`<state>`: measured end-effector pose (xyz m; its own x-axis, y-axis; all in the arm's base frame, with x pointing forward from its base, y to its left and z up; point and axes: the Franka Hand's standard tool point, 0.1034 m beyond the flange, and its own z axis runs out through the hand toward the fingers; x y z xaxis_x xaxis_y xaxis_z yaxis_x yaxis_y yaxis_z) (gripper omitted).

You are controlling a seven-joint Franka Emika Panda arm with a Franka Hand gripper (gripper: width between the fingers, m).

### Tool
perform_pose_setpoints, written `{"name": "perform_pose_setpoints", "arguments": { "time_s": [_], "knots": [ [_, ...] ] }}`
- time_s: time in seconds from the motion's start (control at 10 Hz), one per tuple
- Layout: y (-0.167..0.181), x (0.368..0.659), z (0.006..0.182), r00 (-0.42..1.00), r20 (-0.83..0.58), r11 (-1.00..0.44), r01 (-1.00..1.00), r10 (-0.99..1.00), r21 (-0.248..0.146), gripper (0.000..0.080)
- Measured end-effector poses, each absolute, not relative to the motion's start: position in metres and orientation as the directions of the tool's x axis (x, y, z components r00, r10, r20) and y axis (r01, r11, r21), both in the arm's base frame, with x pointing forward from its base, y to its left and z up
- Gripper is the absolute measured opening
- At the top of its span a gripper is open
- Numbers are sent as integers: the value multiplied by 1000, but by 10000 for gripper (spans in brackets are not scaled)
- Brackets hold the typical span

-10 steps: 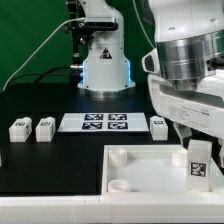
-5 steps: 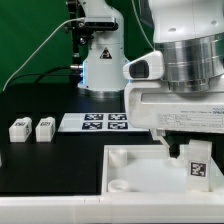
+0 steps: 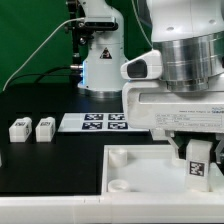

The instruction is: Assemble one leg

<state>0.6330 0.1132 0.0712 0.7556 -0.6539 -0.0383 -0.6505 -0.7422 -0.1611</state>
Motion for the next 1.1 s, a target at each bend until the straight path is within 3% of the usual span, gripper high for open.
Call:
{"name": "perform_pose_setpoints", "arguments": {
  "time_s": [0.1, 0.5, 0.6, 0.9, 1.1],
  "knots": [
    [113, 633, 71, 679, -56, -666, -730, -732, -155, 300],
    [112, 633, 71, 340, -128, -327, -938, -932, -111, 299],
    [113, 632, 70, 173, -155, -161, -983, -973, -87, 298],
    [116, 631, 71, -183, -180, 191, -981, -966, -24, 297],
    [115, 632, 71, -315, -176, 321, -947, -933, -7, 297]
  ]
}}
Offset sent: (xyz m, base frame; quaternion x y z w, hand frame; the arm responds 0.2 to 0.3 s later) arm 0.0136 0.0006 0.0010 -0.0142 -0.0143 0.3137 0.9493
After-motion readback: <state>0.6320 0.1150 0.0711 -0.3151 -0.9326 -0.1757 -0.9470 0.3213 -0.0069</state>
